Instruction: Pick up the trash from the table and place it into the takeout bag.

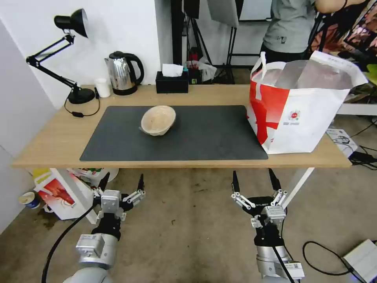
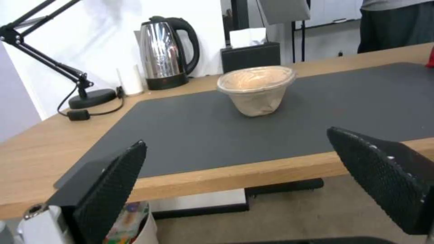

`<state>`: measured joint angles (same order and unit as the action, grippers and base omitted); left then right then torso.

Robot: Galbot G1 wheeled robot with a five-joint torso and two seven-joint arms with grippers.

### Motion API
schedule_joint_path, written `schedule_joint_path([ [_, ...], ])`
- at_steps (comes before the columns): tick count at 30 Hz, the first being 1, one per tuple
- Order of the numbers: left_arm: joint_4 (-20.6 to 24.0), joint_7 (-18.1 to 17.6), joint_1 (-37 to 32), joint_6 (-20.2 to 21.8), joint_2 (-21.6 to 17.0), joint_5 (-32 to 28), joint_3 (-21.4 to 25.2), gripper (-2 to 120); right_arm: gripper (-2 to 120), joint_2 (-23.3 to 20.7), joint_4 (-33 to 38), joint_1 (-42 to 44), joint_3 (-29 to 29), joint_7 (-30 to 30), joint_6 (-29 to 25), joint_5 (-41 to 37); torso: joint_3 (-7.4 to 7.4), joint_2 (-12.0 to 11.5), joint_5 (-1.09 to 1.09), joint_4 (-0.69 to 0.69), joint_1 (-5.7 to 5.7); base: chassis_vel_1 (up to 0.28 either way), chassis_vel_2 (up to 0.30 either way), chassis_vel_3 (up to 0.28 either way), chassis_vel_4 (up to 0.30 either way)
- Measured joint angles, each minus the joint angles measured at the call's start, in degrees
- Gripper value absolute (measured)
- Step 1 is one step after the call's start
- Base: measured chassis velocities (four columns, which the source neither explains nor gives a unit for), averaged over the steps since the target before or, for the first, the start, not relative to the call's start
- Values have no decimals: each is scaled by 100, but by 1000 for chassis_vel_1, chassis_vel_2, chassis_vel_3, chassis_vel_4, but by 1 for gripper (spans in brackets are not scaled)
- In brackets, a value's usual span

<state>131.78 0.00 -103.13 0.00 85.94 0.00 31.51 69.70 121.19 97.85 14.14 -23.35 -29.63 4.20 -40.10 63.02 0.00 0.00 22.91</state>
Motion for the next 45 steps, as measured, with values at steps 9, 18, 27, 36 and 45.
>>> schedule_joint_path([
  [9,0,0,0,0,0,0,0,100,100,1,3,1,0,-2,0,4,0,0,0,0,0,0,0,0,0],
  [18,0,0,0,0,0,0,0,100,100,1,3,1,0,-2,0,5,0,0,0,0,0,0,0,0,0],
  [27,0,0,0,0,0,0,0,100,100,1,3,1,0,-1,-1,5,0,0,0,0,0,0,0,0,0],
  [36,0,0,0,0,0,0,0,100,100,1,3,1,0,-1,-3,5,0,0,0,0,0,0,0,0,0],
  [45,0,0,0,0,0,0,0,100,100,1,2,1,0,-1,-5,5,0,0,0,0,0,0,0,0,0],
])
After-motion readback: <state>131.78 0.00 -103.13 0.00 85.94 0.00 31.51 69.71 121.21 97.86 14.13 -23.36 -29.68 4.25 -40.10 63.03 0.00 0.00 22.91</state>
